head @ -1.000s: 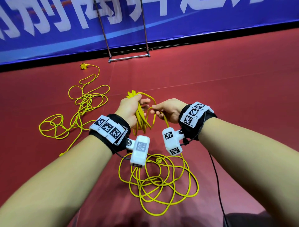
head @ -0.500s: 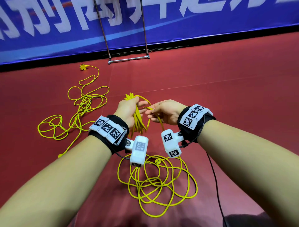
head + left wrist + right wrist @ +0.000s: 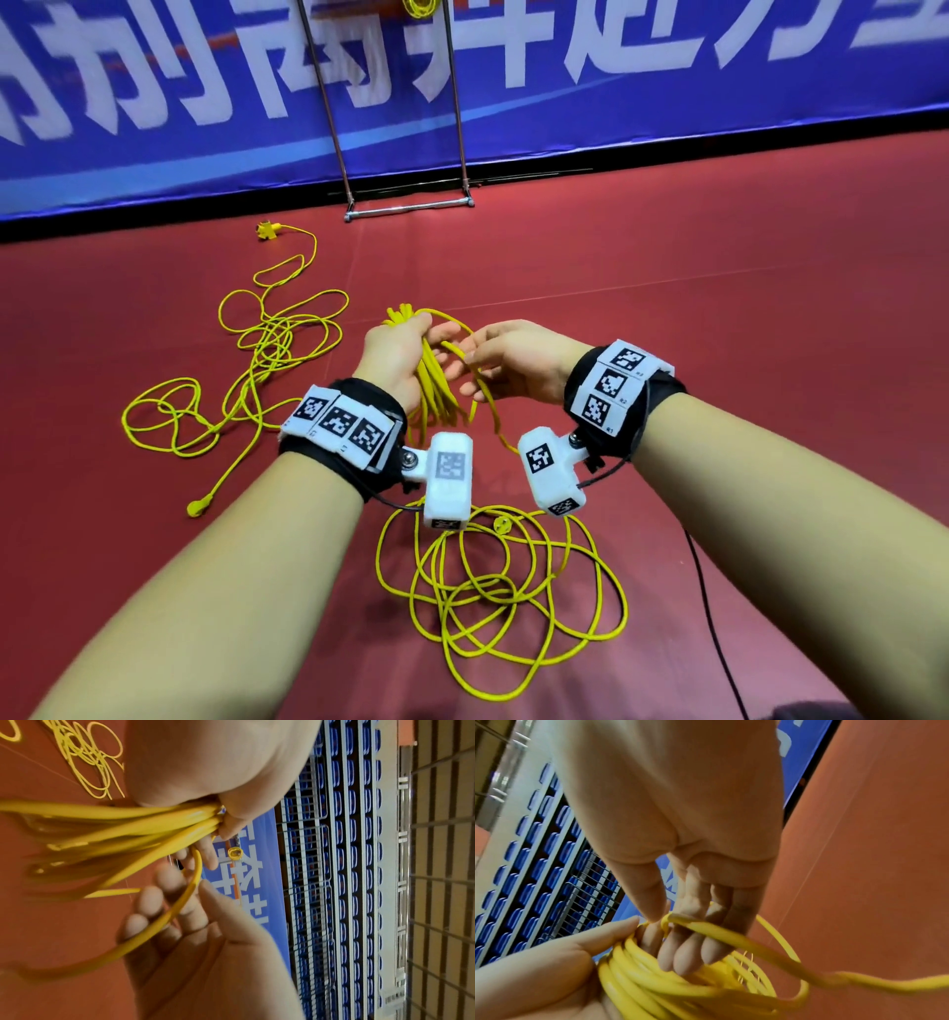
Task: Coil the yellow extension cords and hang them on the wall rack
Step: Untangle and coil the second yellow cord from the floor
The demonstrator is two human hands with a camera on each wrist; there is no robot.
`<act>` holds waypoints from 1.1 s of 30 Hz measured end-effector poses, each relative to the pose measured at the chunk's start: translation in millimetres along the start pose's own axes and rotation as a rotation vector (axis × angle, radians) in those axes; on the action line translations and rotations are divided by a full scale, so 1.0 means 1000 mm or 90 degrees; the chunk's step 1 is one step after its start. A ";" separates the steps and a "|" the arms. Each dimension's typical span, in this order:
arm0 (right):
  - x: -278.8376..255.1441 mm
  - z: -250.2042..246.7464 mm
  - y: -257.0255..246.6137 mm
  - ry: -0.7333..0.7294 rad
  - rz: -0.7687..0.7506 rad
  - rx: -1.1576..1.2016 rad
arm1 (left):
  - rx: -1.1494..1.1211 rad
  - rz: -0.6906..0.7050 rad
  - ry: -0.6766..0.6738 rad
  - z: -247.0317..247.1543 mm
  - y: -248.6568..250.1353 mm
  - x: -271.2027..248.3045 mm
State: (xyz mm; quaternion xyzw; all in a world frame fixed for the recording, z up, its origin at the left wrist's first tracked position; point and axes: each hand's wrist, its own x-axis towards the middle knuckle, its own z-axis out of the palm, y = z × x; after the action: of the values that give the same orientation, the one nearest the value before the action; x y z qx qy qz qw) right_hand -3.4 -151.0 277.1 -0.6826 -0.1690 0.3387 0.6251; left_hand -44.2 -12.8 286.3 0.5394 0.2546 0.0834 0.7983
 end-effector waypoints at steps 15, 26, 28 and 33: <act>-0.013 -0.015 0.029 0.218 -0.092 0.034 | -0.083 0.043 -0.006 -0.037 -0.011 -0.003; 0.003 0.000 0.035 0.346 -0.114 -0.004 | 0.030 0.068 0.016 -0.037 -0.028 -0.002; 0.005 0.009 0.036 0.289 -0.088 0.073 | 0.041 0.053 -0.016 -0.032 -0.033 -0.003; 0.007 0.014 0.044 0.189 -0.051 0.116 | 0.028 0.033 -0.087 -0.020 -0.044 -0.005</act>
State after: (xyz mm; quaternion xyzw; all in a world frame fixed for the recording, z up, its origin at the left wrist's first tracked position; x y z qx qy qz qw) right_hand -16.4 -143.6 233.2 -0.6581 -0.0706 0.2230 0.7157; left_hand -65.2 -16.0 242.4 0.5673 0.1874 0.0613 0.7995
